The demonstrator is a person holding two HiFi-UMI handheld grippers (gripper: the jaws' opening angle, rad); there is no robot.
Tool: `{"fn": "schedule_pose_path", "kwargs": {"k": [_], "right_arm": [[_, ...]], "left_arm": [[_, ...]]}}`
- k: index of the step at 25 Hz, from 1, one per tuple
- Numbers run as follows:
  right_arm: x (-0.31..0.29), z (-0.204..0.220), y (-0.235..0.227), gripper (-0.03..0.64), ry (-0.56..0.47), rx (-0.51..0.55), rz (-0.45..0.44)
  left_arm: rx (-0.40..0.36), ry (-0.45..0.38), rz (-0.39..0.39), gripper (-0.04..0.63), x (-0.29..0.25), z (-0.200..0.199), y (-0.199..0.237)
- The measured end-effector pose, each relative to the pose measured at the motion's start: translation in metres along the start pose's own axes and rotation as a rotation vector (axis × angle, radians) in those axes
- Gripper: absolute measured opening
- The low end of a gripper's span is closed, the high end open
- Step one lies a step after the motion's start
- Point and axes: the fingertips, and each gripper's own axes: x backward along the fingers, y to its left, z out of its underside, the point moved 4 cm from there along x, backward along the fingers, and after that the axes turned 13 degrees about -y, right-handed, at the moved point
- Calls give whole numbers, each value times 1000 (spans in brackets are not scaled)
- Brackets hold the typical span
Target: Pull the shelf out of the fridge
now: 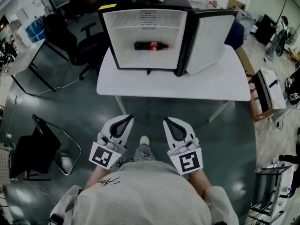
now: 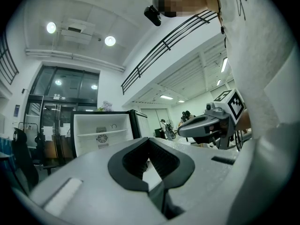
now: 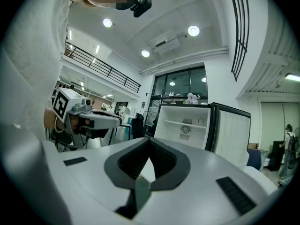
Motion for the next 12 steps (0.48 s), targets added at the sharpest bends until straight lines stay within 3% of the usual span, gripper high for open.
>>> {"fn": "schedule_pose_path", "kwargs": {"k": [12], "right_arm": [[-39,10,-24,12,12,6,7]], "left_arm": [[-4,-2,17,4,-29,13,41]]}}
